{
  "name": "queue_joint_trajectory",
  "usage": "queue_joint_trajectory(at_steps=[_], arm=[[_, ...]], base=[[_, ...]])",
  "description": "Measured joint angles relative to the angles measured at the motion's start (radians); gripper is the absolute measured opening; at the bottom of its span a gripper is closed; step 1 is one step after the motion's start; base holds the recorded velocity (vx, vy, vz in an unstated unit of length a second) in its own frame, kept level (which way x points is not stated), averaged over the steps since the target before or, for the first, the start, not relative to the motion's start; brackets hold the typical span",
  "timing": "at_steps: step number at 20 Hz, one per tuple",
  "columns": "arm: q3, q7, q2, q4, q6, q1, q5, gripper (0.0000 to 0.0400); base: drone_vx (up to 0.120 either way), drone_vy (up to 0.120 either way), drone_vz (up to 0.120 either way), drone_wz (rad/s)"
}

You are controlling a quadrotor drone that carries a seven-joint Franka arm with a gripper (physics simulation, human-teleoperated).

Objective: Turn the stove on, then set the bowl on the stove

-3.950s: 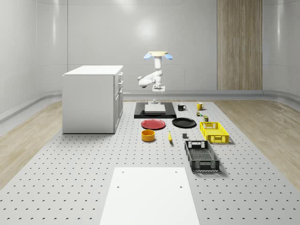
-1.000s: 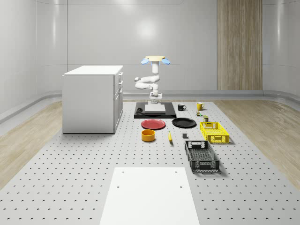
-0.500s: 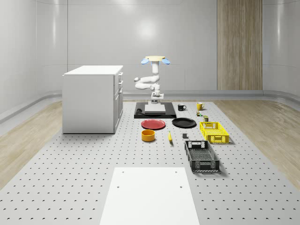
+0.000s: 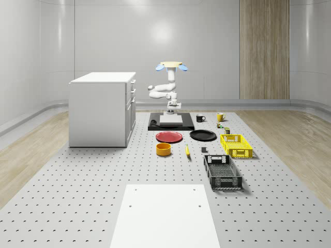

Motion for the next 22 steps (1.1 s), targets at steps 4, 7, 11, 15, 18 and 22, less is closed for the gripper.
queue_joint_trajectory(at_steps=[4,7,11,15,18,22], arm=[[0.035,0.007,0.001,-0.008,-0.012,-0.002,0.034,0.0400],[0.050,0.011,-0.001,-0.010,-0.014,-0.005,0.049,0.0400],[0.060,0.014,-0.006,-0.011,-0.012,-0.007,0.060,0.0400],[0.065,0.016,-0.012,-0.012,-0.008,-0.009,0.066,0.0400],[0.067,0.017,-0.016,-0.012,-0.004,-0.011,0.069,0.0400],[0.069,0.019,-0.022,-0.011,0.001,-0.013,0.073,0.0400]], base=[[0.020,0.000,0.120,0.000],[0.120,-0.120,0.120,0.000],[0.090,-0.110,0.010,0.000],[0.120,0.000,0.000,0.000],[0.120,0.000,0.000,0.000],[0.120,0.000,0.000,0.000]])
